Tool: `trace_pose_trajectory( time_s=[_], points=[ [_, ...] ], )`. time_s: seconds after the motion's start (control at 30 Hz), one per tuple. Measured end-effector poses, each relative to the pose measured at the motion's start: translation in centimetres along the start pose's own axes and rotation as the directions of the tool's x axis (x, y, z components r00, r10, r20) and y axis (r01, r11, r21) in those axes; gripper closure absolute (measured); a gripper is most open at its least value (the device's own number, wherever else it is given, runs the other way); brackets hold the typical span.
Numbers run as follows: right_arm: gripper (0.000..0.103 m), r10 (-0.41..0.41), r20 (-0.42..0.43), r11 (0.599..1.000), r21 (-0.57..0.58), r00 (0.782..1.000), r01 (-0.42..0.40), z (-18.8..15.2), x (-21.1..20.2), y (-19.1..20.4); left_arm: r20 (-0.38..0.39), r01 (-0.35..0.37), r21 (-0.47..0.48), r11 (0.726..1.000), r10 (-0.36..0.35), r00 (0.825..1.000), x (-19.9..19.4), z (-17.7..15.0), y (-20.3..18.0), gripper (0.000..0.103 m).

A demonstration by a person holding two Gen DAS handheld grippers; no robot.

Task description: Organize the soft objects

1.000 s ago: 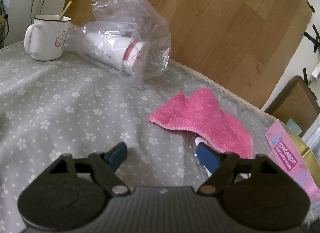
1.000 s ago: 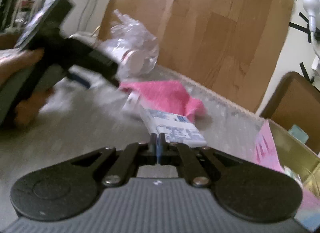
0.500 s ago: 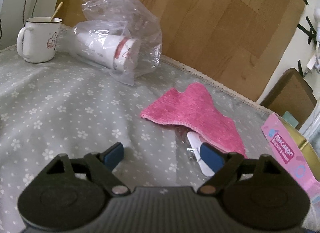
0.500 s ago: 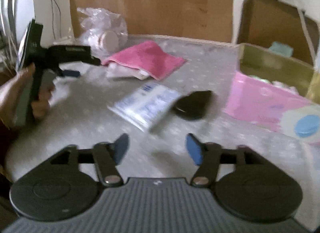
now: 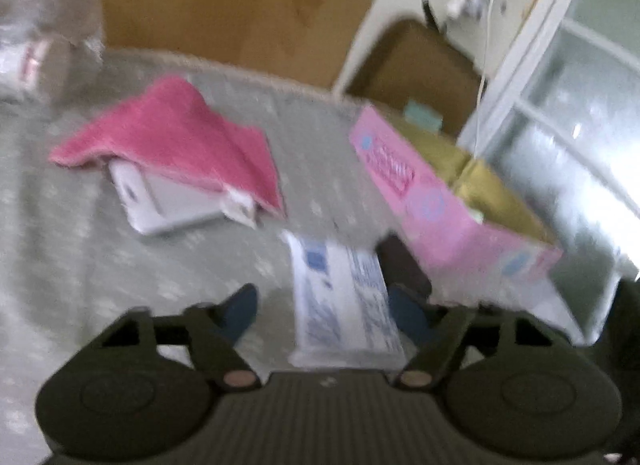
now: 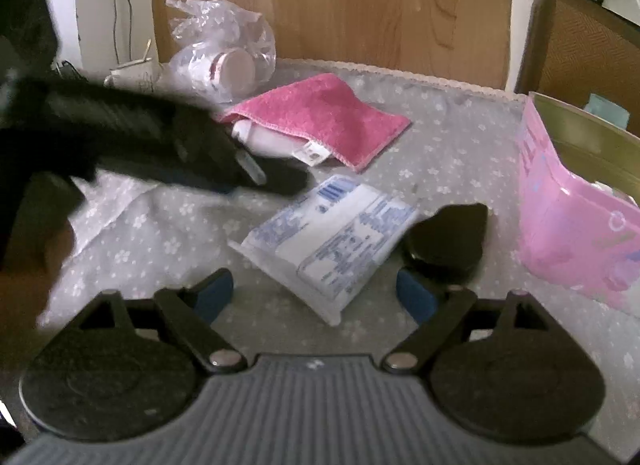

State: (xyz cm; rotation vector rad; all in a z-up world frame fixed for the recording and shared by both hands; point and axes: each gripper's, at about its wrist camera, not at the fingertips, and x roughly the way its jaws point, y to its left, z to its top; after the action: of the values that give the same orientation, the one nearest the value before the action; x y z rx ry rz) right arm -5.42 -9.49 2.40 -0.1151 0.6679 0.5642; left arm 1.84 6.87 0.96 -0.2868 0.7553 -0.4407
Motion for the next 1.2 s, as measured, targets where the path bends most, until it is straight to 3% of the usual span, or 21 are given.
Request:
trace_pose_trajectory(
  time_s=[0.03, 0.07, 0.2, 0.3, 0.43, 0.53, 0.7, 0.93, 1.03, 1.07, 1.2],
  points=[
    [0.033, 0.004, 0.008, 1.0, -0.001, 1.0, -0.004, 0.1, 0.0, -0.2, -0.005, 0.001, 0.007, 1.0, -0.001, 1.0, 0.8, -0.2, -0.3, 0.048],
    [0.04, 0.005, 0.02, 1.0, -0.011, 1.0, -0.005, 0.1, 0.1, -0.3, 0.003, -0.017, 0.015, 1.0, 0.017, 1.0, 0.9, -0.4, -0.5, 0.051],
    [0.044, 0.012, 0.042, 0.999, -0.037, 0.999, -0.011, 0.4, 0.1, -0.5, 0.01, -0.071, 0.01, 0.997, 0.071, 0.997, 0.0, -0.5, -1.8, 0.053],
    [0.044, 0.019, 0.125, 0.998, -0.07, 0.992, -0.01, 0.2, -1.7, -0.1, 0.09, -0.089, 0.056, 0.995, 0.083, 0.992, -2.0, 0.5, -4.1, 0.053],
    [0.044, -0.033, 0.292, 0.994, -0.087, 0.956, 0.061, 1.1, -4.7, -1.3, 0.171, -0.078, 0.165, 0.983, 0.049, 0.984, -1.9, 3.2, -8.5, 0.053],
    [0.044, -0.103, 0.35, 0.99, -0.055, 0.931, 0.13, 1.8, -6.0, -4.1, 0.139, -0.021, 0.225, 0.974, -0.011, 0.99, 1.1, 5.8, -11.4, 0.053],
    [0.044, -0.235, 0.306, 0.972, 0.085, 0.923, 0.219, 3.2, -6.4, -11.0, 0.035, 0.049, 0.299, 0.953, -0.062, 0.997, 8.6, 9.2, -16.4, 0.053],
    [0.043, -0.248, 0.119, 0.93, 0.309, 0.962, 0.201, 5.0, -3.8, -20.5, -0.057, 0.021, 0.335, 0.942, -0.002, 0.998, 17.0, 10.9, -19.7, 0.052],
    [0.04, -0.26, 0.066, 0.911, 0.346, 0.963, 0.223, 5.6, -2.4, -22.1, -0.041, -0.037, 0.332, 0.943, 0.053, 0.998, 17.7, 10.8, -19.7, 0.046],
    [0.037, -0.283, 0.071, 0.902, 0.358, 0.956, 0.24, 5.6, -2.3, -22.5, -0.024, -0.054, 0.329, 0.943, 0.066, 0.998, 17.1, 10.7, -19.5, 0.039],
    [0.038, -0.331, 0.149, 0.885, 0.391, 0.932, 0.252, 4.4, -3.6, -21.5, 0.054, -0.13, 0.346, 0.929, 0.119, 0.991, 14.2, 10.5, -18.9, 0.036]
  ],
)
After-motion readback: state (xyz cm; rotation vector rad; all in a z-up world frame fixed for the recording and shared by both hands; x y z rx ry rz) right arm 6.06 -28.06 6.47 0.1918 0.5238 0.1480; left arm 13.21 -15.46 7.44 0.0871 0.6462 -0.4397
